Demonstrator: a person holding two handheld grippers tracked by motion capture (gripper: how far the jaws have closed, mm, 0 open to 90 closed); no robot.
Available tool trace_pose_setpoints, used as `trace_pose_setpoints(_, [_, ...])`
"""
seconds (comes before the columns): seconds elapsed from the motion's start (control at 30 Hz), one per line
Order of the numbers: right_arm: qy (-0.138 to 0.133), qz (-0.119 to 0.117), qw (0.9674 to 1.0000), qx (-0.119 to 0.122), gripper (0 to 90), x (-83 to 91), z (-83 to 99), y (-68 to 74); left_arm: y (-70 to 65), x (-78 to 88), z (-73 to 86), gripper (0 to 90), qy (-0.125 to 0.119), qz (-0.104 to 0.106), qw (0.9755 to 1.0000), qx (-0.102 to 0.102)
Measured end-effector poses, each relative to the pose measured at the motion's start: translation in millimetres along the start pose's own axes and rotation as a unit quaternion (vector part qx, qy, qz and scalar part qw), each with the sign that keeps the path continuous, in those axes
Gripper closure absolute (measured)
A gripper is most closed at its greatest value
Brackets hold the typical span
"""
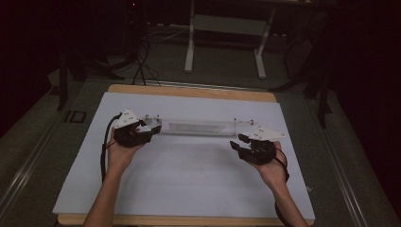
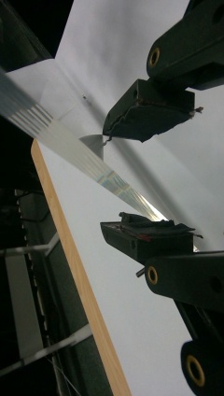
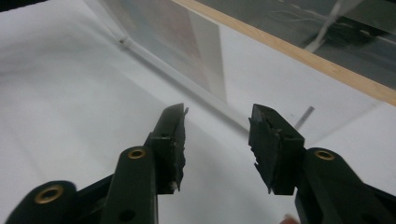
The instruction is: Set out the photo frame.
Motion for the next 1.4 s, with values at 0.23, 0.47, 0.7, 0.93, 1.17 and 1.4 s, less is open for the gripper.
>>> trace_pose_setpoints(0.23, [0.009,0.015,0.9999,0.004,48.2,0.4,3.1,-10.0,3.3,-1.2,-3.4,48.4,0.004,0.002,1.0000,0.005])
trace_pose_setpoints(0.47, [0.012,0.035,0.9993,-0.002,43.6,-0.9,5.2,-16.9,6.2,-2.6,-6.3,48.6,0.005,0.002,0.9999,0.011])
trace_pose_setpoints(0.7, [0.016,0.047,0.9988,-0.002,47.6,-3.6,5.4,-24.8,8.4,-3.4,-7.2,48.7,0.002,0.003,0.9999,0.015])
trace_pose_setpoints(0.93, [0.011,0.059,0.9979,-0.024,46.1,-10.1,1.3,-35.0,10.0,-4.1,-8.7,48.8,0.003,0.003,0.9998,0.018])
trace_pose_setpoints(1.17, [-0.003,0.056,0.9978,-0.034,43.9,-26.8,-3.5,-42.2,13.9,-6.4,-11.1,49.3,-0.001,0.002,0.9997,0.022])
trace_pose_setpoints(1.4, [-0.025,0.053,0.9975,-0.039,42.8,-41.5,-5.9,-47.9,15.6,-7.5,-12.6,49.3,-0.002,0.000,0.9997,0.025])
Point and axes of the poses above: each handheld gripper's, and its own axes: x roughly backward along the jaws, z roughly out of its underside, y roughly to its left, the point moved 3 cm from there along -x, roughly forward along the jaws, and after that the axes turned 10 degrees about z, right-handed, at the moved point
